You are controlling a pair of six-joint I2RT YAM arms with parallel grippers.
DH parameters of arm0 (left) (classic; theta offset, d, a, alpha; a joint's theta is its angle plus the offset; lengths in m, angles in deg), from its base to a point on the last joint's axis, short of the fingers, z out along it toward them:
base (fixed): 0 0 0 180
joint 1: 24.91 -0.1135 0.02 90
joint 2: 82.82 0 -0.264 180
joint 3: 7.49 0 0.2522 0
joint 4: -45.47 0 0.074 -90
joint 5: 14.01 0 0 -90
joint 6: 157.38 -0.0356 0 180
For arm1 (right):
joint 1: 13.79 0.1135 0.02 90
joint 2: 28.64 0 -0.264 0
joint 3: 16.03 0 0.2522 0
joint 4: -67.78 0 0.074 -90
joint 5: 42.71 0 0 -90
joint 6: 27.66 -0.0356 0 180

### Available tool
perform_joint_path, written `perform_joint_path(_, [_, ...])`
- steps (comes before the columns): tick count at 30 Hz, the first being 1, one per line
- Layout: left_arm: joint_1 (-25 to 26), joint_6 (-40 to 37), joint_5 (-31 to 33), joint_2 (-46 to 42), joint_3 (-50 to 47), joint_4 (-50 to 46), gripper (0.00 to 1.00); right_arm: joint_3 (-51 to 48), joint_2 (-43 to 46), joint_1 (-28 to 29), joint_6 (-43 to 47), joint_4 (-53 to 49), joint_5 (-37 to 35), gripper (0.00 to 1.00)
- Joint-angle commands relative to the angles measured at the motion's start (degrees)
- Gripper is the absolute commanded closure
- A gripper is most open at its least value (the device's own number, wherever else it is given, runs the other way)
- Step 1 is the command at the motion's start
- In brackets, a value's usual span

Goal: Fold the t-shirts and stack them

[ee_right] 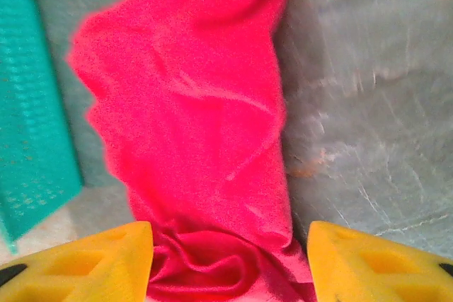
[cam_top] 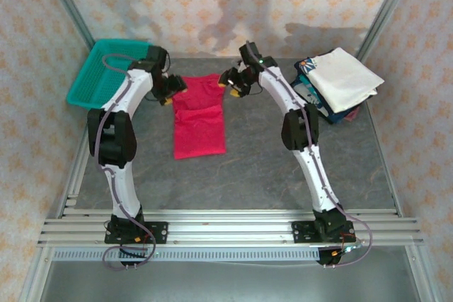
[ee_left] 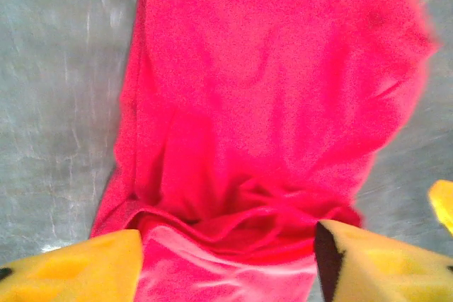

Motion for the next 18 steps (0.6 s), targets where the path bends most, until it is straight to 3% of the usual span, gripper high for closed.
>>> perform_joint_path(1, [-0.3, 1.5, 4.1, -8.8, 5.0, -5.0, 0.29, -2.6, 13.3, 0.8, 2.7, -1.8, 1.1, 0.38])
perform_joint_path(4, [-0.3, 1.4, 4.9, -17.6, -2.8, -4.7, 0.24, -19.8, 25.5, 1.7, 8.2, -4.6, -2.6, 0.35])
perform_joint_path(10, [0.6, 0.1, 1.0, -38.1, -31.8, -3.7, 0.22, -61.5, 48.8, 4.3, 1.3, 15.7, 0.4, 0.34])
perform_joint_path(15, [4.5, 3.1, -2.2, -49.6, -54.9, 0.8, 0.23, -77.0, 52.2, 9.1, -4.4, 27.2, 2.6, 0.36])
perform_joint_path(18, [6.0, 7.3, -3.9, -52.2, -62.7, 6.6, 0.24, -80.9, 49.6, 11.5, -8.3, 34.0, 3.4, 0.40])
